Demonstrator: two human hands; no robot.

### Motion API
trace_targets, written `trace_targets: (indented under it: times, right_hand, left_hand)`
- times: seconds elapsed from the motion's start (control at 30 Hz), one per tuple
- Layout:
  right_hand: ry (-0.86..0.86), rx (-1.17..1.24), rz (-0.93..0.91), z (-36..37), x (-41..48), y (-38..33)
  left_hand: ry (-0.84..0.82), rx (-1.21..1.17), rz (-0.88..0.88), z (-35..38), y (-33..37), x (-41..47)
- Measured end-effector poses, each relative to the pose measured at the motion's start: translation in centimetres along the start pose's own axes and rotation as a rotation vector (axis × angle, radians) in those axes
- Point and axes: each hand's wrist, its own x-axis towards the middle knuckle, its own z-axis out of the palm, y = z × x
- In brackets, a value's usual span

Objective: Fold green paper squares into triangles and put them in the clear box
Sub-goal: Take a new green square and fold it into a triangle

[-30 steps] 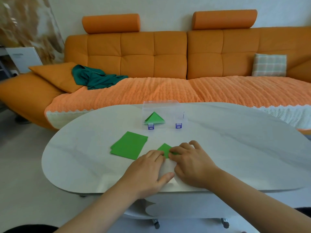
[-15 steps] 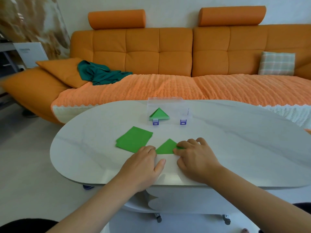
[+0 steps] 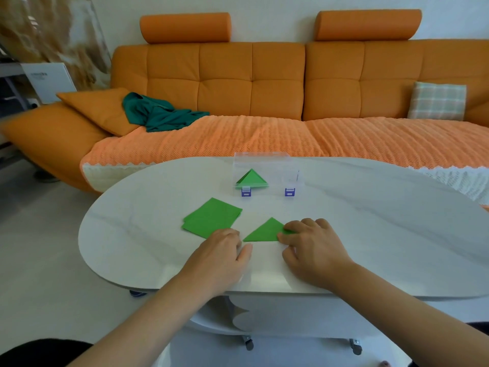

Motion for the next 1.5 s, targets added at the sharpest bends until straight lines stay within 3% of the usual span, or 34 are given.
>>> trace_targets:
  times: [0.13,0.27,0.5,0.97,1.13,1.5]
  right_hand:
    - [-0.013,0.082,-0.030,0.0,0.0,-0.3]
    - [-0.039,0.100,-0.074,0.1,0.3,-1.1]
    - [-0.061,0.048,-0.106,0.2,-0.1,-0.8]
    - [0.042,0.052,0.097,-0.3,-1.2,2.2]
    - [0.110,0.021,0.073,-0.2,-0.5,2.5]
    - [0.065,0.304,-0.200,0.0,3.5,2.5]
  left_hand:
    - [0.111,0.017,0.189,0.3,0.7,0.3]
    - [-0.017,0.020,0.335,1.1,1.4,0.8]
    - [0.015,0.050,0.305,2.1,1.5,1.3]
    - [-0.021,0.054,0.323,2.2,1.3,1.3]
    - [0.027,-0.019,0.341,2.0,0.8,2.3]
    - [0.027,-0.081,0.379,1.1,-1.2,6.3]
